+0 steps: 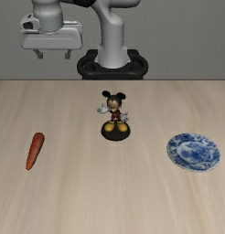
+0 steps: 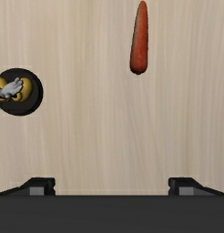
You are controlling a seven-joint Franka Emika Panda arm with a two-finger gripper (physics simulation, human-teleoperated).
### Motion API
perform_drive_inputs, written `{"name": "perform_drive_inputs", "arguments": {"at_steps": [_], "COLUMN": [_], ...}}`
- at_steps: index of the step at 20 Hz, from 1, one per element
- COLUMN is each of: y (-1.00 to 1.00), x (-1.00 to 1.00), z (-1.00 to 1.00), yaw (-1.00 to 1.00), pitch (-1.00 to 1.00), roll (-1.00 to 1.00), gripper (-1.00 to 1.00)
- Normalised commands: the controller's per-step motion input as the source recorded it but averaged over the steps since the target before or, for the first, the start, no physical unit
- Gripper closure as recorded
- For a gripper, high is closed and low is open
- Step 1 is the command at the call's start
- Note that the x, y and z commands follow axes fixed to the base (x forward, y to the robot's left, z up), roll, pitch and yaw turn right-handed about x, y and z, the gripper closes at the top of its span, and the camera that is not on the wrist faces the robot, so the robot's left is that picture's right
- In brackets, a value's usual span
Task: Pick up the carrot and put it on the plate
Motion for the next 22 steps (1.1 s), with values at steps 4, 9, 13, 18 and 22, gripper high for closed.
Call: {"name": "perform_drive_inputs", "arguments": {"at_steps": [4,9,13,18,22], "y": [-1.00,0.00,0.00,0.00,0.00], "x": [0.00,1.00,1.00,1.00,0.00], "z": [0.00,0.00,0.00,0.00,-1.00], "yaw": [0.00,0.00,0.00,0.00,0.00], "pitch": [0.00,0.00,0.00,0.00,0.00], "roll": [0.00,0.00,0.00,0.00,0.00], "gripper": [-1.00,-1.00,-1.00,-1.00,-1.00]}}
